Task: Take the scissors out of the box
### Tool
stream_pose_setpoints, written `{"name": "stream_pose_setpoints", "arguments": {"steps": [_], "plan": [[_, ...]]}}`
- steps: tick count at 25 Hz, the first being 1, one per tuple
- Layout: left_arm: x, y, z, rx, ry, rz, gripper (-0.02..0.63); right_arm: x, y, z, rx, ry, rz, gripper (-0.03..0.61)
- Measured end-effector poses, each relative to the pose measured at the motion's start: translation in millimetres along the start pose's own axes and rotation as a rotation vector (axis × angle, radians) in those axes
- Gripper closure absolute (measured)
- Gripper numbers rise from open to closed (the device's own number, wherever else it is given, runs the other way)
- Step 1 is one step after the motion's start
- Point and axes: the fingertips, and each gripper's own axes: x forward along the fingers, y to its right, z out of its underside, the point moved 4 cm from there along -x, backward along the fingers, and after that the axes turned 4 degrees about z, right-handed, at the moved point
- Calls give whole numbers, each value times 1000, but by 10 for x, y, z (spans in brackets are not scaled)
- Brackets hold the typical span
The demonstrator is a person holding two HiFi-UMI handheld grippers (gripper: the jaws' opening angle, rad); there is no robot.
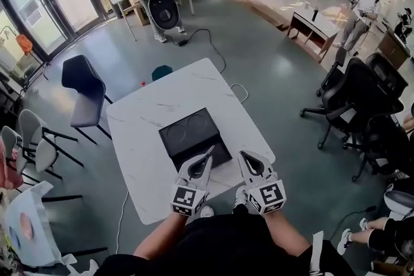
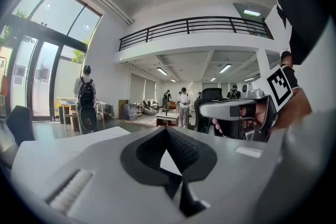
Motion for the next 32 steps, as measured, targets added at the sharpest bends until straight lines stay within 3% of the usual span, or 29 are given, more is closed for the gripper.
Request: {"name": "stream_pose_setpoints", "arguments": {"steps": [13, 20, 26, 32], "plan": [[400, -214, 90, -50, -64, -260, 604, 658, 569, 57, 30, 1, -243, 571], [644, -53, 8, -26, -78, -309, 604, 808, 961, 114, 41, -1, -292, 572], [614, -91, 111, -75, -120, -369, 604, 909, 934, 172, 55, -20, -359, 571], [648, -223, 176, -74, -127, -375, 604, 1049, 885, 181, 53, -17, -371, 571]]}}
